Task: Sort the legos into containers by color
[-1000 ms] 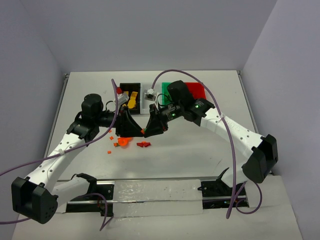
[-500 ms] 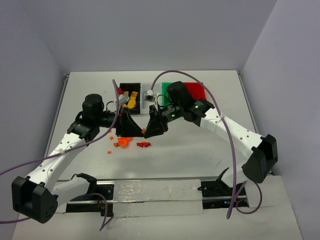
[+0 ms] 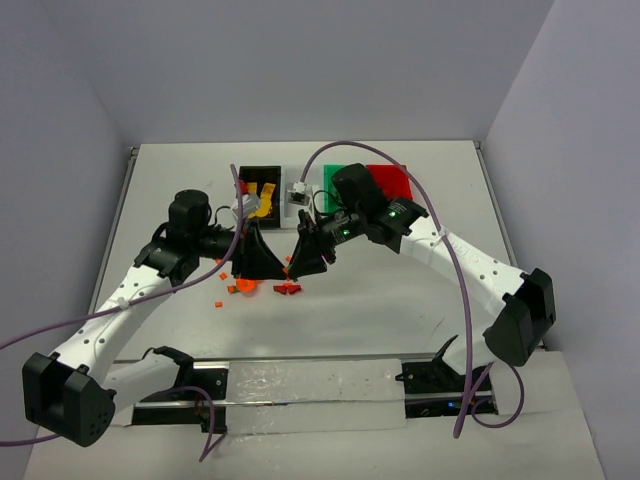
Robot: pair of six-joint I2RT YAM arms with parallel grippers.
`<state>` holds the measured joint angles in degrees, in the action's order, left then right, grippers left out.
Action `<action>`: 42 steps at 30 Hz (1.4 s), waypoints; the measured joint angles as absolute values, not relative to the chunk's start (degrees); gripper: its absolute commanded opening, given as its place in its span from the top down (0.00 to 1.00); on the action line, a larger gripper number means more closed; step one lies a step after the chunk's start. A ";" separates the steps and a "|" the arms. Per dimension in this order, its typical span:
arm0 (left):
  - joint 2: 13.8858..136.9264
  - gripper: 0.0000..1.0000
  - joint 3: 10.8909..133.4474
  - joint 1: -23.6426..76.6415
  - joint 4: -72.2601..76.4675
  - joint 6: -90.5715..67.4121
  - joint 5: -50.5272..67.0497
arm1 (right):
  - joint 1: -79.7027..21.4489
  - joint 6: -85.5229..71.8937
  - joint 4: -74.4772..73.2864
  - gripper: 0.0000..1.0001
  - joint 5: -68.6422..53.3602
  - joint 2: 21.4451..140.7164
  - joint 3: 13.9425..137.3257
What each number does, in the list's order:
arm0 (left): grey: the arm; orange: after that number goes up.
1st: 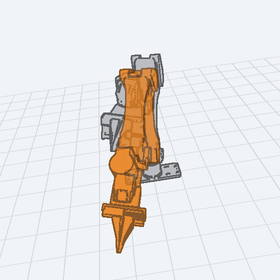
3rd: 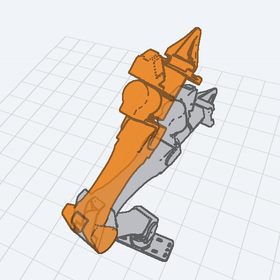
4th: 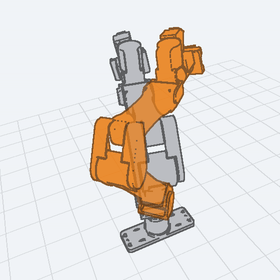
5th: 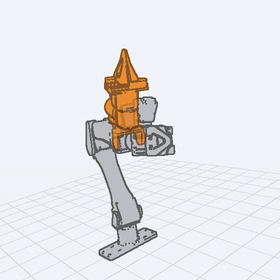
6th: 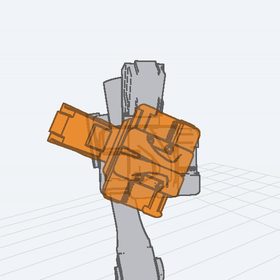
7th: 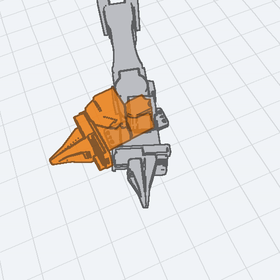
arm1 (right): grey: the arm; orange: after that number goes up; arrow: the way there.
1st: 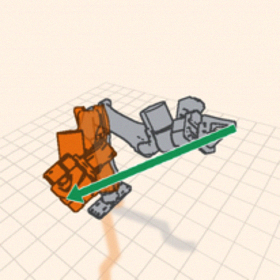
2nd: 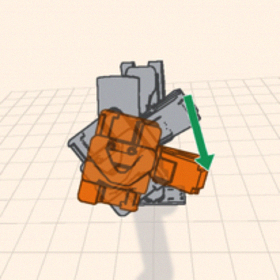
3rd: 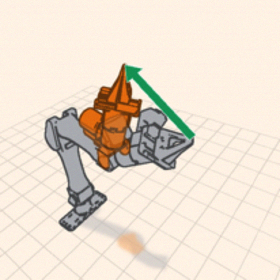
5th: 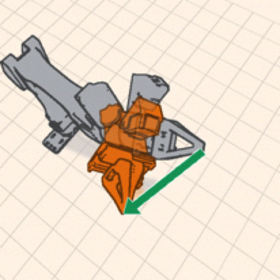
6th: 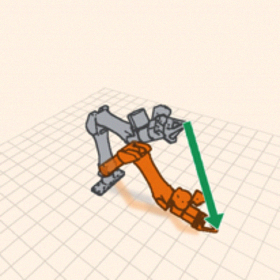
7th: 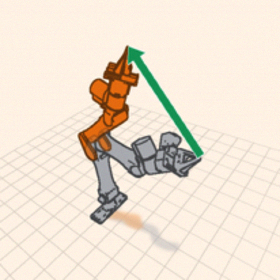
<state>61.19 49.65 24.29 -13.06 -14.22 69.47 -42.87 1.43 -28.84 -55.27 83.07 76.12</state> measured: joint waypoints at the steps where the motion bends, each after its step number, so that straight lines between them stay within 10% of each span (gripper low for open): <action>1: 61.19 1.00 49.65 24.29 -13.36 -13.96 69.47 | -42.87 1.47 -28.84 0.62 -55.29 83.07 76.12; 10: 61.19 1.00 49.65 24.34 -14.52 -11.99 68.66 | -42.87 2.33 -29.67 1.00 -56.24 83.07 76.14; 28: 61.24 1.00 49.70 23.40 -22.14 -3.67 58.62 | -29.84 6.61 -33.83 1.00 -54.83 83.03 76.32; 42: 93.27 1.00 81.59 23.55 -19.90 -4.37 22.97 | -24.76 4.89 -27.11 1.00 -16.01 100.49 87.38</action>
